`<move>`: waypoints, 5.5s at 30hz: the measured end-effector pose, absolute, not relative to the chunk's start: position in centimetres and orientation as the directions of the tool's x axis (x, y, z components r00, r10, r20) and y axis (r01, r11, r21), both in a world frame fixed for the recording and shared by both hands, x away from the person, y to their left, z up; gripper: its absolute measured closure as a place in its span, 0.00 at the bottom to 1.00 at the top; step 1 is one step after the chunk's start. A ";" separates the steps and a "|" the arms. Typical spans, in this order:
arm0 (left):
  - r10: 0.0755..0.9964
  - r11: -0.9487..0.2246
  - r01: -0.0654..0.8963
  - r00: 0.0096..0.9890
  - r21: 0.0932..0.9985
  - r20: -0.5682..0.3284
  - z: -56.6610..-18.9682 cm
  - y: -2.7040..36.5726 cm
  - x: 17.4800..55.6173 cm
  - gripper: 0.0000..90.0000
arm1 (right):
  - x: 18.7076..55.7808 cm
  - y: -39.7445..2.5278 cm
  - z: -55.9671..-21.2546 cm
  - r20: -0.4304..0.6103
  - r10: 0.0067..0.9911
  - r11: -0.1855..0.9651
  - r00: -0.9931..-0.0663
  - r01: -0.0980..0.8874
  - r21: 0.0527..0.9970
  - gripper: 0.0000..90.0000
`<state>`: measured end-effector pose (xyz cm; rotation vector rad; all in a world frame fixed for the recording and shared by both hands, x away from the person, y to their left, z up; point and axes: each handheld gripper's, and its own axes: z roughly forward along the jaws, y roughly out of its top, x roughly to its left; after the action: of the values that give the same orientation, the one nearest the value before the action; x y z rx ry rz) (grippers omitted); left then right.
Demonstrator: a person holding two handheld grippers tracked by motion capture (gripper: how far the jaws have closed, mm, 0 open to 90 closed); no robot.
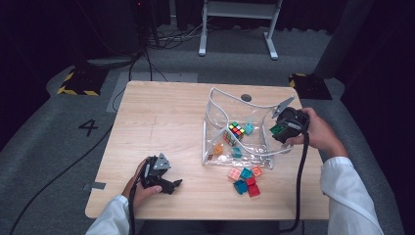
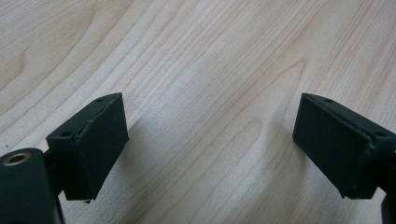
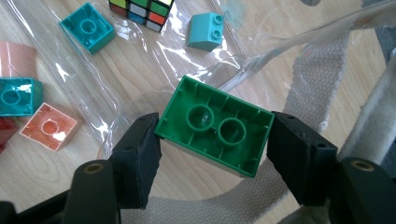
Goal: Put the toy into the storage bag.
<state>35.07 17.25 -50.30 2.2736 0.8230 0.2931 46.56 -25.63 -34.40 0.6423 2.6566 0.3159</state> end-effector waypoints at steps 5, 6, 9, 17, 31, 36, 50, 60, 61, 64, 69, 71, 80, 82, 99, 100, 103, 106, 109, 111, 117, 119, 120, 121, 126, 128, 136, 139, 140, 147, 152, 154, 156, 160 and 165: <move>0.636 -0.558 0.479 0.772 0.677 -0.021 -50.3 17.2 35.0 0.12 | 46.3 -26.0 -34.2 -0.298 0.483 0.857 -0.823 0.374 0.355 0.38; 0.636 -0.558 0.479 0.772 0.677 -0.022 -50.3 17.2 35.1 0.12 | 46.2 -26.1 -34.2 -0.294 0.486 0.854 -0.823 0.374 0.363 0.36; 0.636 -0.559 0.479 0.771 0.677 -0.020 -50.3 17.2 35.0 0.12 | 45.9 -26.5 -34.2 -0.272 0.494 0.834 -0.826 0.362 0.416 0.36; 0.635 -0.552 0.487 0.772 0.677 -0.037 -50.3 17.2 35.0 0.12 | 43.3 -27.7 -33.6 -0.210 0.561 0.713 -0.800 0.339 0.614 0.38; 0.636 -0.559 0.479 0.771 0.677 -0.021 -50.3 17.2 35.1 0.12 | 35.8 -31.7 -33.9 -0.194 0.627 0.529 -0.754 0.230 0.817 0.42; 0.634 -0.560 0.478 0.773 0.677 -0.021 -50.3 17.2 35.1 0.12 | 33.8 -32.8 -34.5 -0.220 0.647 0.505 -0.730 0.195 0.841 0.41; 0.634 -0.560 0.477 0.773 0.677 -0.021 -50.3 17.2 35.1 0.12 | 31.5 -33.2 -41.0 -0.097 0.638 0.469 -0.764 0.286 0.835 0.42; 0.634 -0.560 0.477 0.773 0.677 -0.021 -50.3 17.2 35.1 0.12 | 31.0 -30.9 -45.7 -0.028 0.585 0.519 -0.811 0.348 0.780 0.42; 0.634 -0.560 0.477 0.773 0.678 -0.021 -50.3 17.2 35.1 0.12 | 30.9 -30.7 -46.1 -0.018 0.579 0.518 -0.815 0.351 0.780 0.42; 0.634 -0.560 0.477 0.773 0.678 -0.020 -50.3 17.2 35.1 0.12 | 30.5 -29.8 -47.3 0.015 0.561 0.529 -0.828 0.372 0.763 0.42; 0.634 -0.560 0.477 0.773 0.678 -0.021 -50.3 17.2 35.1 0.12 | 29.8 -27.7 -49.0 0.032 0.517 0.560 -0.855 0.367 0.743 0.41; 0.634 -0.560 0.477 0.773 0.677 -0.021 -50.3 17.2 35.1 0.12 | 29.7 -27.4 -49.1 0.038 0.517 0.559 -0.855 0.371 0.742 0.41; 0.634 -0.560 0.477 0.773 0.677 -0.021 -50.3 17.2 35.1 0.12 | 30.1 -25.7 -50.0 0.020 0.551 0.550 -0.834 0.381 0.743 0.38; 0.636 -0.559 0.479 0.771 0.677 -0.021 -50.3 17.2 35.1 0.12 | 30.1 -25.5 -50.1 0.018 0.562 0.544 -0.827 0.386 0.745 0.39; 0.635 -0.551 0.488 0.772 0.677 -0.040 -50.4 17.2 35.0 0.12 | 30.1 -25.2 -50.2 -0.023 0.572 0.538 -0.820 0.353 0.765 0.53; 0.636 -0.552 0.487 0.771 0.677 -0.036 -50.3 17.2 35.0 0.12 | 30.1 -25.3 -50.2 -0.024 0.577 0.536 -0.817 0.356 0.765 0.53; 0.635 -0.551 0.488 0.772 0.676 -0.039 -50.4 17.2 35.0 0.12 | 30.1 -26.0 -50.2 -0.025 0.586 0.535 -0.810 0.363 0.763 0.53; 0.635 -0.554 0.486 0.772 0.675 -0.035 -50.3 17.2 35.0 0.12 | 30.1 -26.4 -50.1 -0.033 0.591 0.537 -0.806 0.362 0.762 0.53; 0.635 -0.552 0.489 0.771 0.676 -0.039 -50.3 17.2 35.0 0.12 | 30.3 -27.1 -50.0 -0.039 0.601 0.532 -0.798 0.364 0.764 0.53; 0.634 -0.553 0.488 0.773 0.675 -0.040 -50.3 17.2 35.0 0.12 | 30.4 -27.6 -49.9 -0.039 0.611 0.525 -0.790 0.368 0.768 0.53; 0.634 -0.553 0.487 0.773 0.676 -0.039 -50.3 17.2 35.0 0.12 | 30.8 -29.2 -49.4 -0.045 0.655 0.495 -0.754 0.383 0.780 0.53; 0.634 -0.552 0.488 0.772 0.675 -0.040 -50.4 17.2 35.0 0.12 | 31.0 -29.8 -49.2 -0.053 0.667 0.487 -0.743 0.381 0.786 0.53; 0.634 -0.553 0.488 0.772 0.675 -0.040 -50.4 17.2 35.0 0.12 | 31.1 -30.2 -49.0 -0.060 0.671 0.487 -0.739 0.378 0.787 0.53; 0.634 -0.553 0.487 0.772 0.676 -0.038 -50.3 17.2 35.0 0.12 | 31.2 -30.8 -48.8 -0.050 0.682 0.472 -0.730 0.387 0.792 0.53; 0.635 -0.552 0.487 0.771 0.677 -0.038 -50.4 17.2 35.0 0.12 | 32.0 -32.6 -47.5 -0.049 0.721 0.426 -0.691 0.386 0.818 0.53; 0.635 -0.551 0.489 0.771 0.676 -0.039 -50.4 17.2 35.0 0.12 | 32.4 -33.4 -46.8 -0.050 0.728 0.407 -0.684 0.372 0.834 0.53; 0.635 -0.554 0.487 0.772 0.675 -0.037 -50.3 17.2 35.0 0.12 | 34.1 -35.4 -43.6 -0.087 0.756 0.386 -0.648 0.335 0.859 0.53; 0.635 -0.556 0.485 0.772 0.675 -0.032 -50.3 17.2 35.0 0.12 | 34.8 -35.9 -42.3 -0.095 0.762 0.383 -0.640 0.327 0.864 0.53; 0.634 -0.553 0.488 0.772 0.675 -0.040 -50.3 17.2 35.0 0.12 | 35.1 -36.0 -41.8 -0.092 0.765 0.376 -0.638 0.326 0.868 0.53; 0.634 -0.554 0.487 0.772 0.675 -0.037 -50.3 17.2 35.0 0.12 | 36.3 -37.3 -38.8 -0.086 0.782 0.340 -0.617 0.307 0.889 0.53; 0.635 -0.554 0.489 0.772 0.674 -0.038 -50.3 17.2 35.0 0.12 | 37.6 -37.1 -36.1 -0.127 0.789 0.360 -0.601 0.285 0.889 0.53; 0.634 -0.553 0.488 0.773 0.675 -0.040 -50.4 17.2 35.0 0.12 | 37.8 -37.1 -35.8 -0.127 0.788 0.359 -0.603 0.283 0.889 0.53; 0.634 -0.552 0.488 0.773 0.675 -0.040 -50.4 17.2 35.0 0.12 | 38.2 -36.9 -34.8 -0.139 0.786 0.363 -0.602 0.269 0.892 0.53; 0.634 -0.553 0.488 0.773 0.675 -0.039 -50.3 17.2 35.0 0.12 | 38.9 -36.6 -33.4 -0.133 0.785 0.350 -0.605 0.255 0.902 0.53; 0.635 -0.551 0.488 0.772 0.677 -0.039 -50.4 17.2 35.0 0.12 | 39.7 -35.5 -32.2 -0.155 0.774 0.377 -0.614 0.250 0.892 0.53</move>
<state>35.04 17.19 -50.36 2.2666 0.8324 0.2736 39.67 -35.47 -32.21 0.8785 2.0732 1.2011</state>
